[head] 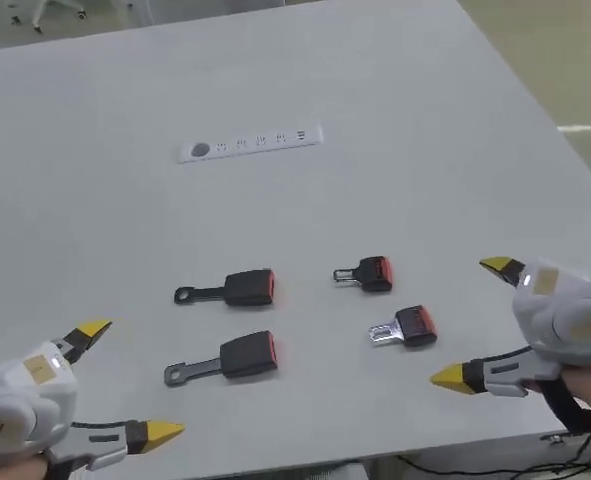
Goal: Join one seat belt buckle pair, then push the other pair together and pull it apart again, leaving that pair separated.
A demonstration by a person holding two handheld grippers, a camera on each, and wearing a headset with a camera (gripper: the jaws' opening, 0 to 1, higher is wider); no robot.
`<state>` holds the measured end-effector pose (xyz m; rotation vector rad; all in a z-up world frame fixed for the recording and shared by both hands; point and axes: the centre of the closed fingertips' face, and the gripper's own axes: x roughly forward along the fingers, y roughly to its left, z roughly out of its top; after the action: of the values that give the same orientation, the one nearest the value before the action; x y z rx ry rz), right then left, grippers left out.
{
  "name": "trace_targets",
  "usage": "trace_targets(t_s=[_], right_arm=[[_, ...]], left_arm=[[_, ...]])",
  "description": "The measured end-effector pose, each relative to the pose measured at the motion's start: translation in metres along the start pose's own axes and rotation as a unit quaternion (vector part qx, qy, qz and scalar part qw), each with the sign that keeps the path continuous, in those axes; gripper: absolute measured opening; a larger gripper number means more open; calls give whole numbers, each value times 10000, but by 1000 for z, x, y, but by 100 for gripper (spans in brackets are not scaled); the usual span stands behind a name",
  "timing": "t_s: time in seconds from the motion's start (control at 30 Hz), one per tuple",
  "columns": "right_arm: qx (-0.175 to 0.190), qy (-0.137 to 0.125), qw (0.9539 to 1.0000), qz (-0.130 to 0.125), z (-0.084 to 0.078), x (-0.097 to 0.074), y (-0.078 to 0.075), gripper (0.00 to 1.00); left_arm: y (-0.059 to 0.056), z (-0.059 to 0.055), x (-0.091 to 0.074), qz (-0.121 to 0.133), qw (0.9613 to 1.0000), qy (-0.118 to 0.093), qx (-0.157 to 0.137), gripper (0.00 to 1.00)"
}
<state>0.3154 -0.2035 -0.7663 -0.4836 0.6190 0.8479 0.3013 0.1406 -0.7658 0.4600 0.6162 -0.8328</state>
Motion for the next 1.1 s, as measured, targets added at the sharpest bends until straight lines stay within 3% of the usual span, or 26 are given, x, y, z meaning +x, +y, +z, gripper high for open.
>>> trace_targets(t_s=[0.07,0.43,0.67,0.8,1.0,1.1], right_arm=[[90,-144,9999,0,4,-1,-1,100],[-16,-69,10000,-27,4,-4,-8,96],[-143,-90,9999,-10,3,-6,-2,96],[-161,-90,9997,145,3,-5,5,91],[-130,124,9994,295,-5,-3,7,84],[-268,88,9990,348,-3,0,6,80]], left_arm=[[-3,2,2,-40,10000,25,49,100],[-5,8,7,-107,9999,25,80,100],[-4,11,7,-75,9999,18,130,100],[-6,13,9,-87,9997,58,231,100],[-9,17,11,-182,9993,50,326,100],[-10,13,13,-299,9985,210,414,93]])
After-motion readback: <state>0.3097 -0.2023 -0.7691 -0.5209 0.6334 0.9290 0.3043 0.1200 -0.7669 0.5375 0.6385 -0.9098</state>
